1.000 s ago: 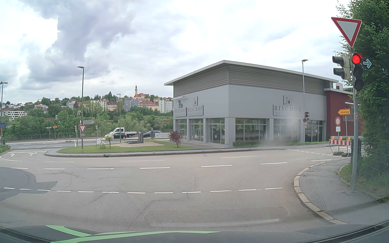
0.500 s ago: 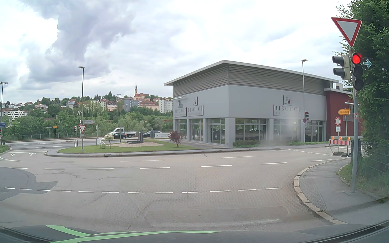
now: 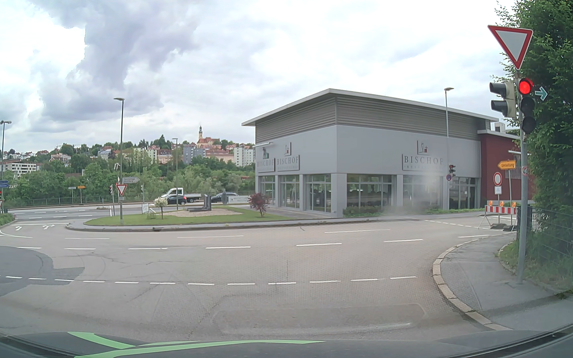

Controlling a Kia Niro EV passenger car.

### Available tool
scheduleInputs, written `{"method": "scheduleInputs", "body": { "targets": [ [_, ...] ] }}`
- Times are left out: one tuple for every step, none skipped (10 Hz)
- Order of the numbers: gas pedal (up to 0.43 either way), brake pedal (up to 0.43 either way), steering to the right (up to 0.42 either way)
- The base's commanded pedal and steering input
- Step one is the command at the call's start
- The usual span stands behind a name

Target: Follow the waypoints while adhering to traffic rules and regulations

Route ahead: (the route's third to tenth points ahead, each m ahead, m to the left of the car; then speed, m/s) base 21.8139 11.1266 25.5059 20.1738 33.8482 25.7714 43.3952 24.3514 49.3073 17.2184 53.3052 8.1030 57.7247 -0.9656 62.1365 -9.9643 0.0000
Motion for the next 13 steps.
{"method": "scheduleInputs", "body": {
  "targets": [
    [0.0,0.354,0.0],
    [0.0,0.354,0.0],
    [0.0,0.354,0.0],
    [0.0,0.354,0.0],
    [0.0,0.354,0.0],
    [0.0,0.354,0.0],
    [0.0,0.354,0.0],
    [0.0,0.354,0.0],
    [0.0,0.354,0.0],
    [0.0,0.354,0.0],
    [0.0,0.354,0.0],
    [0.0,0.354,0.0],
    [0.0,0.354,0.0]
  ]
}}
